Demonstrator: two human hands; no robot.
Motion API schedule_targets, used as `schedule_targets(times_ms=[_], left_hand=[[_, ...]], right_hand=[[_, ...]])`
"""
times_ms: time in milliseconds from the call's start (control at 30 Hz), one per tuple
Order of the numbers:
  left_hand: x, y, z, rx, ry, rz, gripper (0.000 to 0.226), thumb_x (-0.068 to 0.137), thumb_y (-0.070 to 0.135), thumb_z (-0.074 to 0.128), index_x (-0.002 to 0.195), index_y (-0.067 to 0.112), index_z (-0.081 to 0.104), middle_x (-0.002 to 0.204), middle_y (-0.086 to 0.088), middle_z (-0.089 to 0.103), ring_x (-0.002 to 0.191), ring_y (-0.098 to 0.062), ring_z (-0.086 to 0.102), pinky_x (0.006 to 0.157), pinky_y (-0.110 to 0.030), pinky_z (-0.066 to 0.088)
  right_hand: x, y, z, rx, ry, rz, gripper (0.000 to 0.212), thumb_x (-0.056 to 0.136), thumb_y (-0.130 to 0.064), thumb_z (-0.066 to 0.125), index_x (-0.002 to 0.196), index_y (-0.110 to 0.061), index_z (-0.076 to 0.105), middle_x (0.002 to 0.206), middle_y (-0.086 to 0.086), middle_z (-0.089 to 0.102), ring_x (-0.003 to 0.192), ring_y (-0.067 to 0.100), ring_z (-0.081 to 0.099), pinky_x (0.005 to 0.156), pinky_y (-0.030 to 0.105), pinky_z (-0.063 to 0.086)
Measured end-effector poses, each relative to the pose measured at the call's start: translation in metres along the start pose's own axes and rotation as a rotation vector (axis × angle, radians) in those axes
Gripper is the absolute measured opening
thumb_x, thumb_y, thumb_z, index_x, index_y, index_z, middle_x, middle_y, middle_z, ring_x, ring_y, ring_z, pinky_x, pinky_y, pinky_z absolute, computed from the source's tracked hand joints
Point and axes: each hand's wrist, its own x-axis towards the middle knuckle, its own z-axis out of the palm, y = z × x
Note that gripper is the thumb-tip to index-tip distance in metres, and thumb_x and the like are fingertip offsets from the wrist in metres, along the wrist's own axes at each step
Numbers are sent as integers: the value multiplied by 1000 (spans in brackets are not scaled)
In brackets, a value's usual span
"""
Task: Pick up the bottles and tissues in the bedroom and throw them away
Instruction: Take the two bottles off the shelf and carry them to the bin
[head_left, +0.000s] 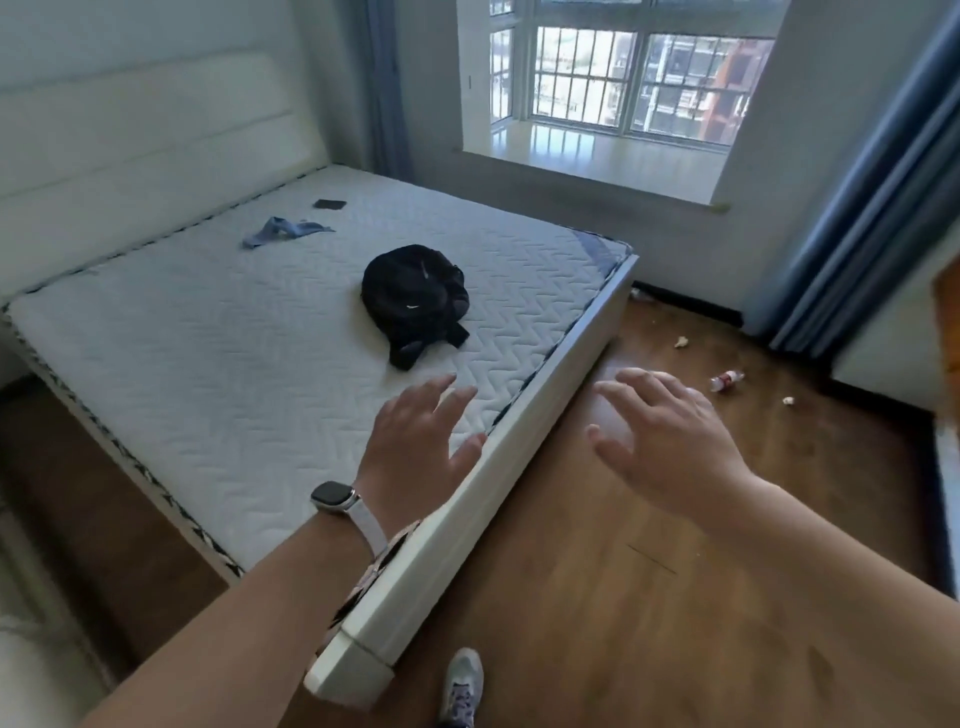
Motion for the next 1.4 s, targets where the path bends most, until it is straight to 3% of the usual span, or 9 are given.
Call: schedule_targets(times_ms=[133,300,533,733,967,1233,1400], left_hand=[[55,-23,17,-66,-30,63,53,87,49,46,131,20,55,138,-6,54,125,-28,50,99,-48,42],[117,-54,46,-105,-106,179,55,89,49,45,135,21,52,140,-5,53,129,-26,48,105,-48,41],[187,-40,86,-163,-182,327,55,89,50,45,135,21,52,141,-6,51,130,-27,46,104,-45,37],[232,8,118,-209,-237,428,52,89,48,48,135,23,50,144,-4,49,133,-27,42,106,-47,34],[284,77,153,-142,-296,519,53,93,45,52,142,26,43,150,0,41,139,-22,33,109,-41,28],[358,199,200,-126,-305,658,56,90,51,45,140,26,45,147,1,44,137,-22,37,109,-42,31],[386,282,232,-158,-278,725,53,90,47,53,138,27,46,145,5,46,135,-19,39,106,-42,34]], right_hand=[[40,-3,4,-26,20,113,68,78,-61,29,129,-24,56,136,-1,51,128,24,43,102,47,35],[75,5,18,-73,21,268,59,82,-60,39,127,-26,58,136,-1,52,128,23,43,99,45,36],[75,38,19,-118,4,446,70,81,-64,26,131,-25,56,139,-1,49,130,22,41,101,44,34],[71,93,13,-137,63,568,66,84,-61,28,128,-22,57,137,2,52,127,23,44,98,45,38],[67,179,19,-72,98,679,68,85,-61,26,127,-19,58,135,5,53,124,25,48,95,46,42],[50,307,-7,-33,170,786,62,88,-58,31,128,-18,57,134,6,54,123,25,48,96,47,45],[29,380,-22,-50,190,827,63,88,-57,31,125,-14,58,128,7,57,116,27,52,91,47,47]])
